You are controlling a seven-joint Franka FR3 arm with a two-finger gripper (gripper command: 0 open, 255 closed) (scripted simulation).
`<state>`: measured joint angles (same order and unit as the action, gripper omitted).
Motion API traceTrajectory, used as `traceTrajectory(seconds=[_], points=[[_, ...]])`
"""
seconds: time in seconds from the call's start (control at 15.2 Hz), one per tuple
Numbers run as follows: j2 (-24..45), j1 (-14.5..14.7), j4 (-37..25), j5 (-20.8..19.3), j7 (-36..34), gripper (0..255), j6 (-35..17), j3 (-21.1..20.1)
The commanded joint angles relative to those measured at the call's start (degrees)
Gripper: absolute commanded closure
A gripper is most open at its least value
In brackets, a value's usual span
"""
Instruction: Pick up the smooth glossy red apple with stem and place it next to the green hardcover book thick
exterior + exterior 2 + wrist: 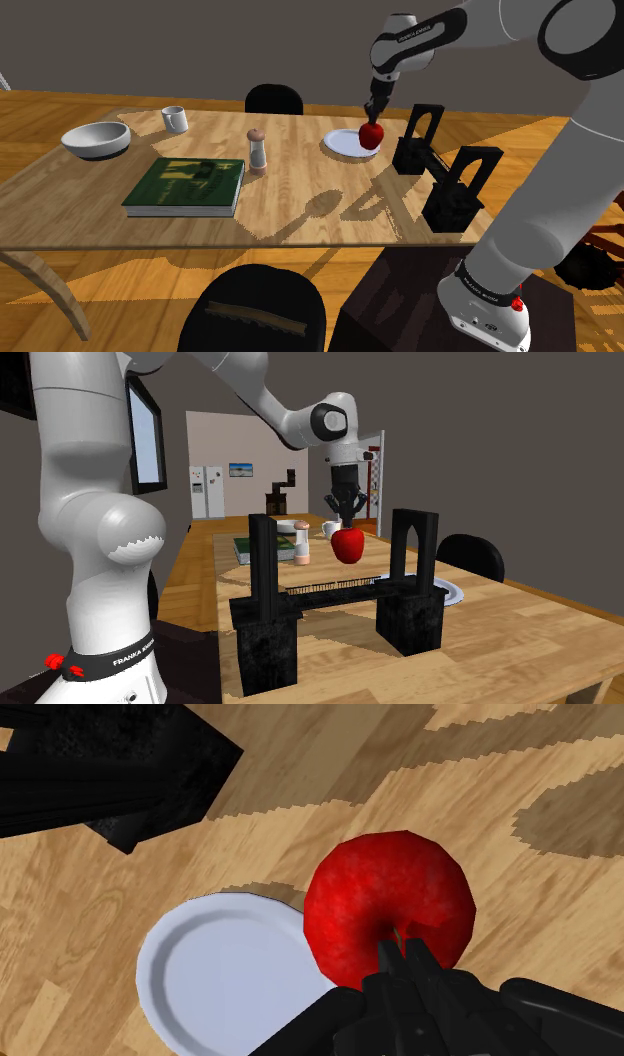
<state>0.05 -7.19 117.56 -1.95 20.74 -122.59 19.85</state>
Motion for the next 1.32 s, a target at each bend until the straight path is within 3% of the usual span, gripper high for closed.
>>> traceTrajectory(seconds=[0.0, 0.53, 1.25], points=[[-0.61, 0.05, -1.11, -0.21, -0.13, 255, 1.71, -0.05], [-2.04, 0.15, -5.48, -0.65, -0.34, 255, 7.43, -0.18], [-0.12, 7.27, -7.86, -1.23, -15.22, 255, 8.61, -7.74]])
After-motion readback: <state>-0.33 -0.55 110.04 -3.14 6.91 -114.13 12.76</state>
